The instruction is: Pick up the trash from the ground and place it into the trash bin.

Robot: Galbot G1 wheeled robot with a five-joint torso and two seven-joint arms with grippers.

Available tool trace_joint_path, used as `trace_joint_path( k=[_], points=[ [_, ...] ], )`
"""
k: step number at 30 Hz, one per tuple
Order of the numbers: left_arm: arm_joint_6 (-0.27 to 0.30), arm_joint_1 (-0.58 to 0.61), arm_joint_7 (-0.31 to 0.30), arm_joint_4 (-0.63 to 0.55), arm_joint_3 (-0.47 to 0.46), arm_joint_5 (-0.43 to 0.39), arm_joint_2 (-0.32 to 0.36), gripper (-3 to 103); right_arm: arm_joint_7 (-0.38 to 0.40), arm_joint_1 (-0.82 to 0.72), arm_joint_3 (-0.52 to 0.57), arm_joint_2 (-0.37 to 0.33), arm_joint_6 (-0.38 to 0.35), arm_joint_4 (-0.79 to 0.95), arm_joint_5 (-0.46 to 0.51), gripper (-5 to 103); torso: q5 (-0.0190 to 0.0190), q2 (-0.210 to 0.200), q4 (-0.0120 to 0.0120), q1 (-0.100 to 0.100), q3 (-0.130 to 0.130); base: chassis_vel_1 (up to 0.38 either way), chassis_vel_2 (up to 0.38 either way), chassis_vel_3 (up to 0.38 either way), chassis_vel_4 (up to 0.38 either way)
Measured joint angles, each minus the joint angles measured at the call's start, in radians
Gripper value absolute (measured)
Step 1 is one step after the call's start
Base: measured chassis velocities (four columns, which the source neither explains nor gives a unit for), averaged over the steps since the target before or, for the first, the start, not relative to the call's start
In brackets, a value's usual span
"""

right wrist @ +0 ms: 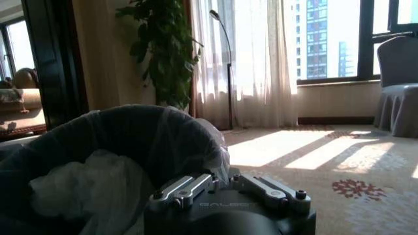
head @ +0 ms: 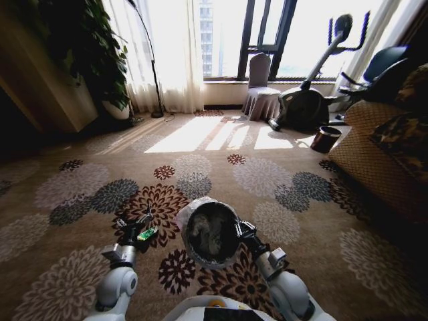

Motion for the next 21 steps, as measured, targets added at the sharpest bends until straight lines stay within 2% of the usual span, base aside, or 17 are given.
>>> trace_joint_path(
  k=[7,10,12,15,16,18,20,21],
  points=[
    [0.002,-0.011,0.001,0.035,-0.012,-0.011,0.018,100,-0.010,0.005,0.006,-0.005,0.002,0.000,-0.001,4,0.0000,0.000,0.0000,0.000,0.000,0.060,0.051,0.049,0.056],
    [0.013,-0.040,0.003,0.128,-0.031,-0.030,0.052,100,-0.011,0.017,0.012,-0.014,0.002,-0.002,0.007,4,-0.0001,0.000,-0.0001,0.000,0.000,0.058,0.084,0.093,0.069],
    [0.016,-0.047,0.004,0.150,-0.034,-0.031,0.060,100,-0.011,0.019,0.013,-0.015,0.002,-0.002,0.009,4,-0.0001,0.000,0.0000,0.000,0.000,0.089,0.079,0.102,0.064],
    [0.025,-0.105,0.023,0.315,-0.024,-0.032,0.109,100,-0.009,0.031,0.016,-0.020,0.005,-0.004,0.022,4,0.0000,0.000,0.0000,0.000,0.000,0.101,0.088,0.105,0.101],
    [0.025,-0.105,0.023,0.315,-0.024,-0.032,0.109,100,-0.009,0.031,0.016,-0.020,0.005,-0.004,0.022,4,0.0000,0.000,0.0000,0.000,0.000,0.110,0.109,0.099,0.104],
    [0.024,-0.161,0.068,0.435,0.003,0.013,0.135,100,-0.004,0.035,0.015,-0.020,0.015,-0.005,0.026,4,-0.0003,0.000,0.0004,0.000,0.000,0.114,0.108,0.103,0.096],
    [0.024,-0.179,0.084,0.472,0.015,0.034,0.142,100,-0.003,0.035,0.015,-0.020,0.015,-0.005,0.026,4,0.0000,0.000,0.0006,0.000,0.000,0.106,0.110,0.100,0.093],
    [0.023,-0.207,0.109,0.530,0.036,0.071,0.153,101,-0.002,0.035,0.015,-0.022,0.017,-0.005,0.026,4,0.0001,0.000,0.0007,0.000,0.000,0.106,0.110,0.088,0.039]
  ],
)
